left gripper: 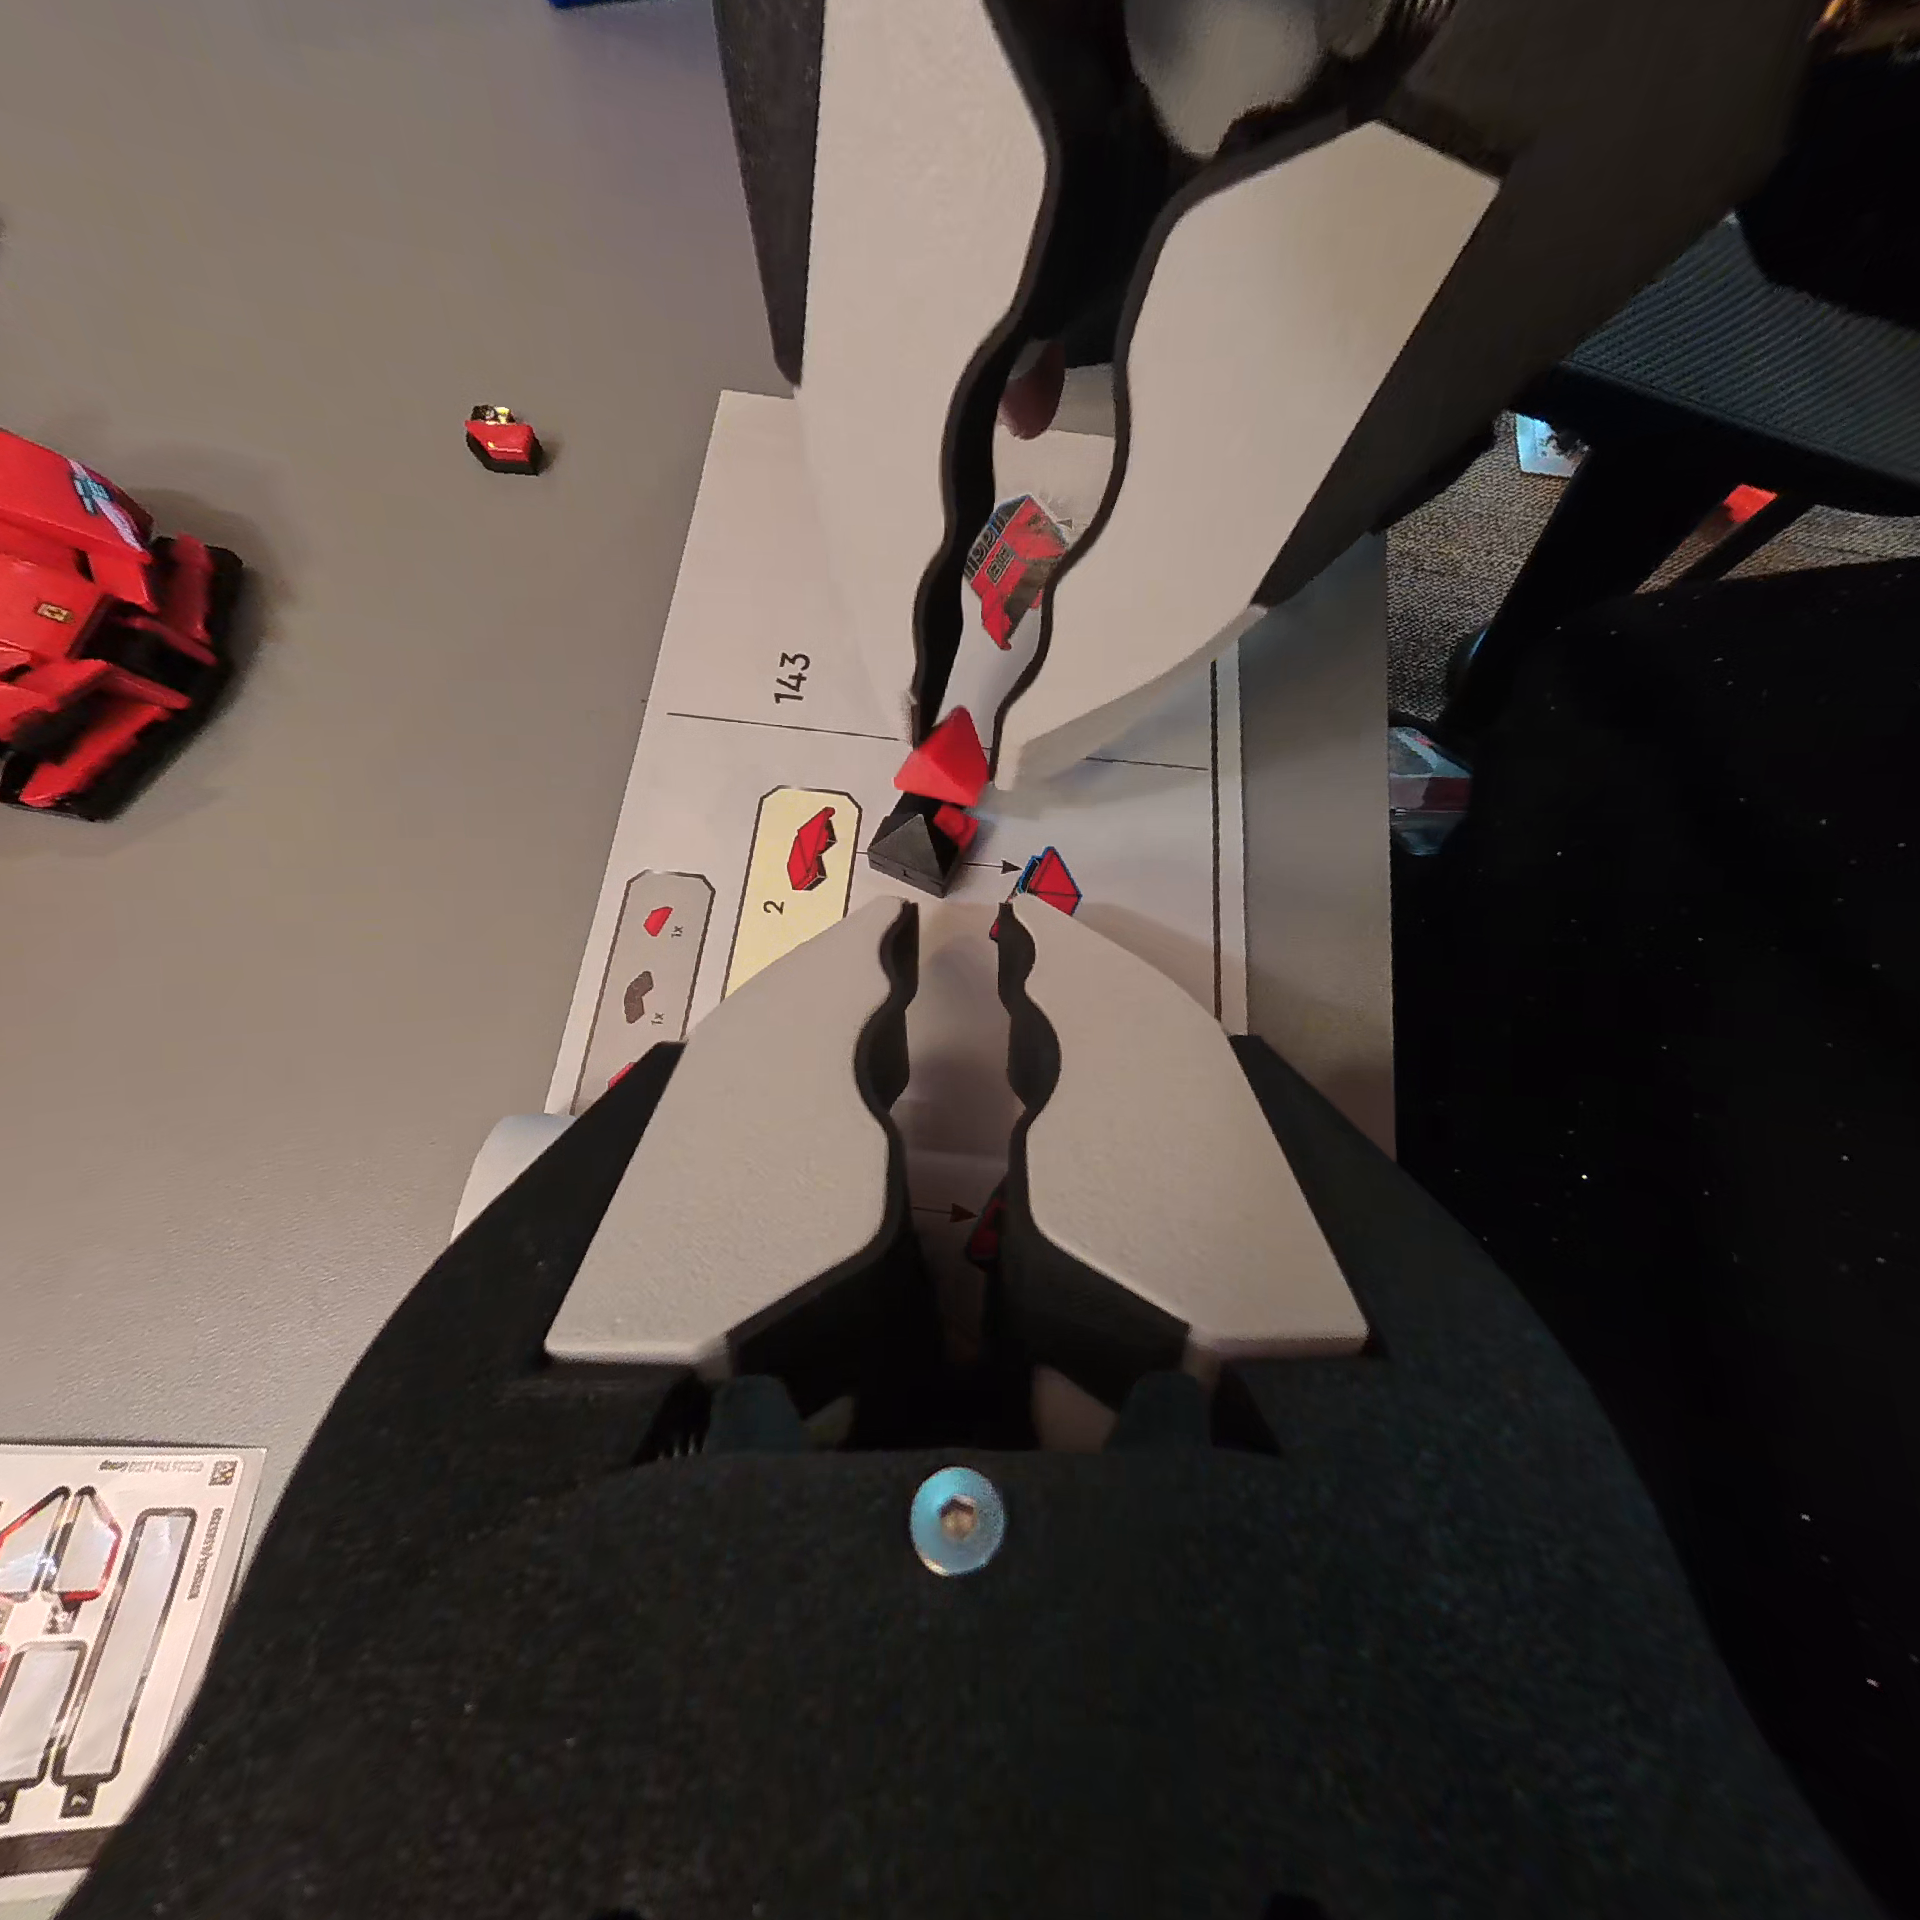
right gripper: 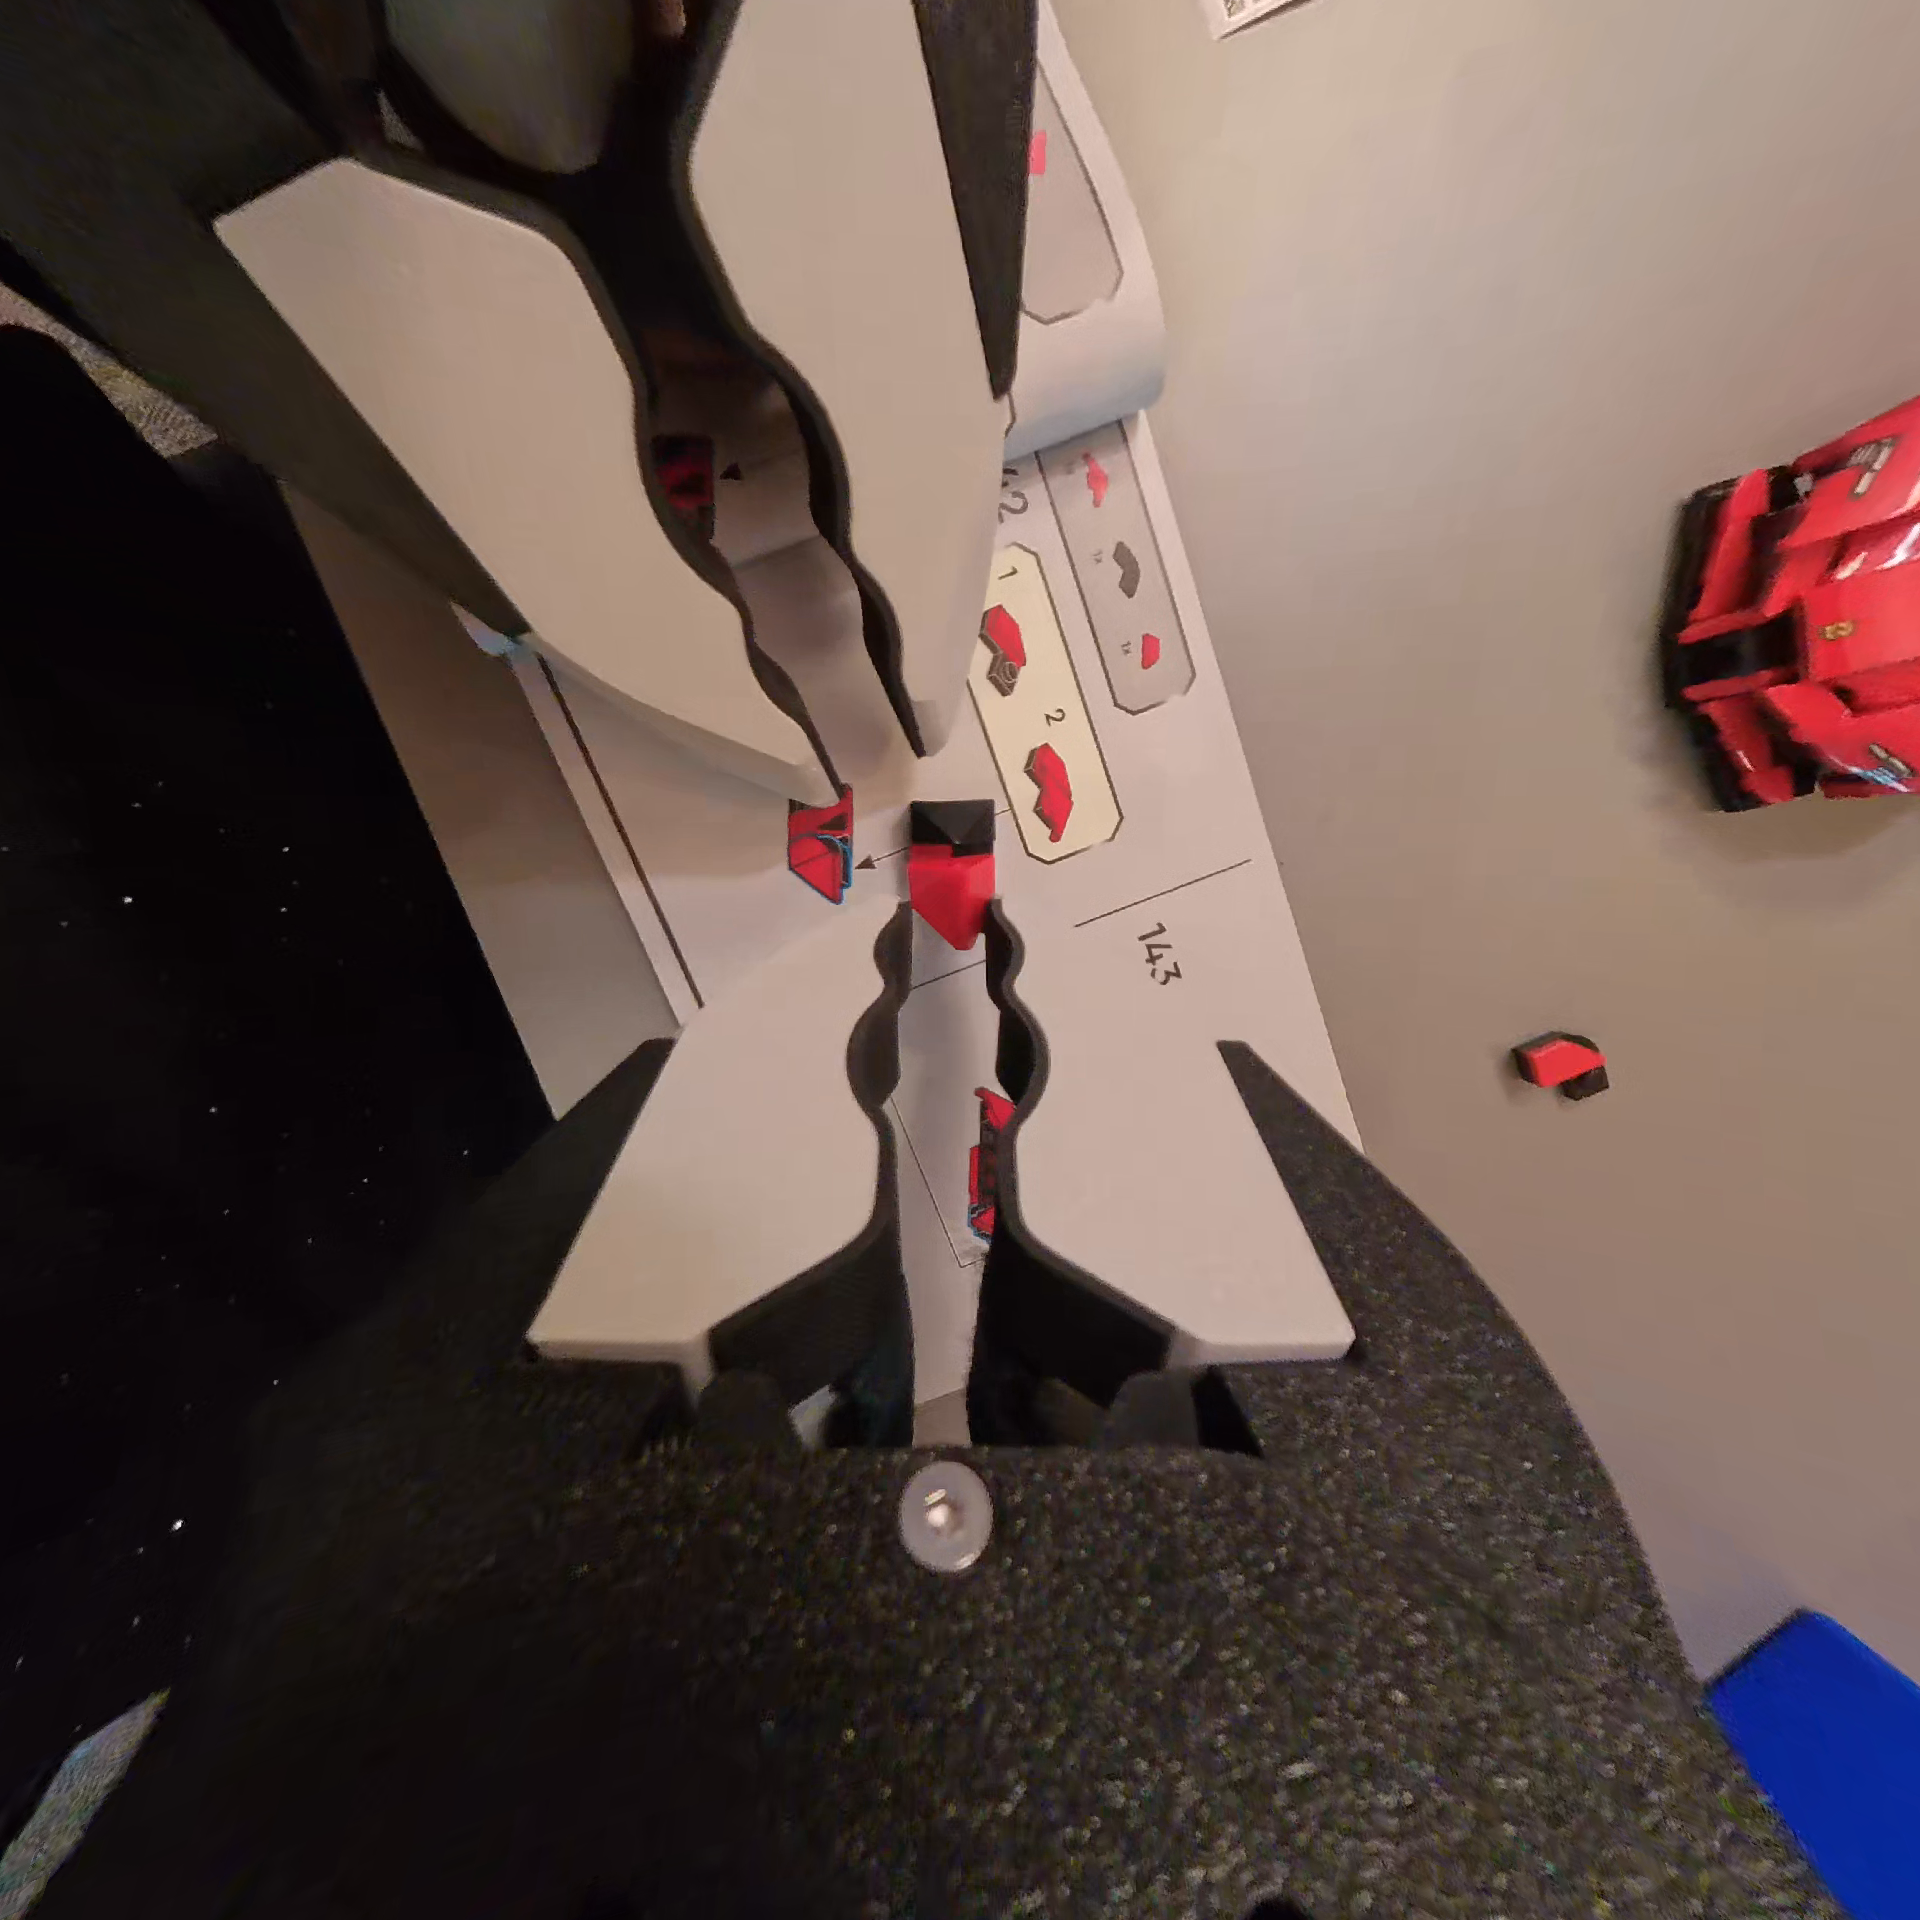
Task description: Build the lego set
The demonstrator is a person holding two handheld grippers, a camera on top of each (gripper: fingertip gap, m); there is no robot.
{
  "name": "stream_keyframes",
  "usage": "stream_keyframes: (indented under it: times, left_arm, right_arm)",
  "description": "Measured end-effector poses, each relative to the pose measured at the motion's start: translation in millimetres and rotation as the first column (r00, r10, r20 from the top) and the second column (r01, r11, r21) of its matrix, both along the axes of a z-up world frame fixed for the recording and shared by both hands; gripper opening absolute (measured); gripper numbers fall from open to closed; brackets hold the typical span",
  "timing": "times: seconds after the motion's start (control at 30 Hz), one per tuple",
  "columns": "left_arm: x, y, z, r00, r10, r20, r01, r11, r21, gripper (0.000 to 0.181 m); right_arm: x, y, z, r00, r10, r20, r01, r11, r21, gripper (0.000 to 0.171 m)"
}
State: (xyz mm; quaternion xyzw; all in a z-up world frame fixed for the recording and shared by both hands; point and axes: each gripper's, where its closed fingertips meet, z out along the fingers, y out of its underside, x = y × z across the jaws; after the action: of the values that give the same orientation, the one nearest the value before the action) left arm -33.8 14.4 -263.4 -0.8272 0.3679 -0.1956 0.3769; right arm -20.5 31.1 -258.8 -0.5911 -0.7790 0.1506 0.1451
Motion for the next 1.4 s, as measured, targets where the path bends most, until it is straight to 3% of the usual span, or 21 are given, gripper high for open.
stream_keyframes:
  times: [0.13,0.23,0.33,0.43,0.5,0.57,0.7,0.9,1.0,1.13,1.27,1.4]
  left_arm:
    - [0,-1,0,1.0,-0.004,0.008,0.004,1.0,-0.005,0.013]
    - [0,-1,-1,1.0,-0.006,0.005,0.006,1.0,-0.008,0.012]
    - [0,-2,3,1.0,-0.014,0.028,0.014,1.0,0.005,0.011]
    - [3,-4,27,0.981,-0.013,0.194,0.005,0.999,0.041,0.012]
    - [6,-5,54,0.918,-0.012,0.396,-0.011,0.998,0.055,0.014]
    - [5,-5,79,0.822,-0.002,0.57,-0.023,0.999,0.037,0.016]
    - [9,-7,95,0.71,0.025,0.704,0.011,0.999,-0.047,0.021]
    - [16,-3,97,0.687,0.042,0.725,0.001,0.998,-0.058,0.011]
    - [16,-6,98,0.685,0.022,0.728,0.004,0.999,-0.034,0.002]
    - [11,-8,115,0.592,-0.016,0.805,-0.023,0.999,0.037,0.001]
    - [-1,-8,133,0.5,-0.065,0.863,-0.119,0.982,0.143,0.001]
    - [-11,-7,141,0.463,-0.089,0.882,-0.203,0.958,0.203,0.001]
  right_arm:
    - [0,6,6,0.997,0.071,0.015,-0.072,0.997,0.01,0.014]
    - [2,13,14,0.959,0.282,0.016,-0.282,0.958,0.046,0.014]
    - [-2,15,28,0.86,0.507,-0.061,-0.496,0.858,0.135,0.014]
    - [-12,0,59,0.701,0.651,-0.29,-0.587,0.759,0.283,0.014]
    - [-15,-10,80,0.563,0.722,-0.402,-0.569,0.692,0.445,0.014]
    - [-15,-12,91,0.485,0.773,-0.408,-0.504,0.629,0.592,0.014]
    - [-12,-11,87,0.496,0.821,-0.284,-0.464,0.526,0.713,0.014]
    - [-10,-18,88,0.488,0.856,-0.17,-0.463,0.419,0.781,0.014]
    - [-11,-19,91,0.51,0.836,-0.205,-0.434,0.456,0.777,0.014]
    - [-14,-20,107,0.554,0.674,-0.489,-0.339,0.719,0.607,0.014]
    - [-17,-24,119,0.563,0.354,-0.747,-0.277,0.932,0.233,0.013]
    - [-21,-19,124,0.56,0.017,-0.828,-0.187,0.977,-0.106,0.014]
